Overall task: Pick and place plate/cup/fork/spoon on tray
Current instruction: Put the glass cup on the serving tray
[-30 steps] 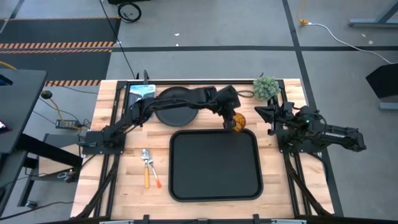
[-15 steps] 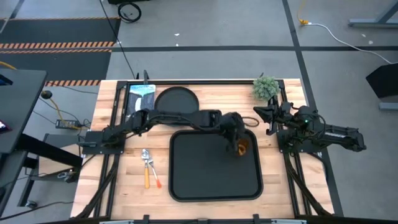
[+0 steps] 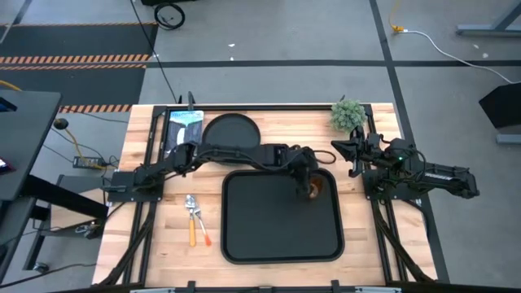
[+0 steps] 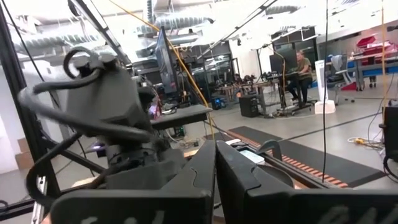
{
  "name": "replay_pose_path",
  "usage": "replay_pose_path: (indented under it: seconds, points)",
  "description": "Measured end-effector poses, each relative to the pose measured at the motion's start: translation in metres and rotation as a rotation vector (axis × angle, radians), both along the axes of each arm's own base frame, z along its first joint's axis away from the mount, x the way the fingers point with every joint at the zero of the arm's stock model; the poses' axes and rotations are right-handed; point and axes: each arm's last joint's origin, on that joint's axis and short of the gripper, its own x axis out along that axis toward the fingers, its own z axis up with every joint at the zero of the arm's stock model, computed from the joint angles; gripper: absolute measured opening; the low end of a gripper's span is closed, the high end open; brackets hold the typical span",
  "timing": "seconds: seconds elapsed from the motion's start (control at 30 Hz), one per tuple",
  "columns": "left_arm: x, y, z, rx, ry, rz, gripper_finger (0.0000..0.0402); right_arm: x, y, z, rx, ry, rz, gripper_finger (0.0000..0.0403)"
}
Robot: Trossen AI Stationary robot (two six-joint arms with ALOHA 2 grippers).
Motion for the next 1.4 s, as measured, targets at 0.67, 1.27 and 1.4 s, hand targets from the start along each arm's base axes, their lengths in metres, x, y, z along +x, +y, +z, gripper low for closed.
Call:
replay_pose_path:
  seconds: [0.67,1.27,1.4]
  points:
    - [0.003,0.001,0.002,0.034,-0.040,0.003,0.0078,0.000,0.000,0.000,0.004,0.000,0.000,0.0018]
    - [0.003,0.018,0.007,0.218,-0.049,-0.046,0.0096,0.000,0.000,0.000,0.010,-0.002,0.007,0.0018]
    - [-0.006,0.009,0.028,0.259,-0.045,-0.102,0.0092,0.000,0.000,0.000,0.009,-0.001,0.006,0.0018]
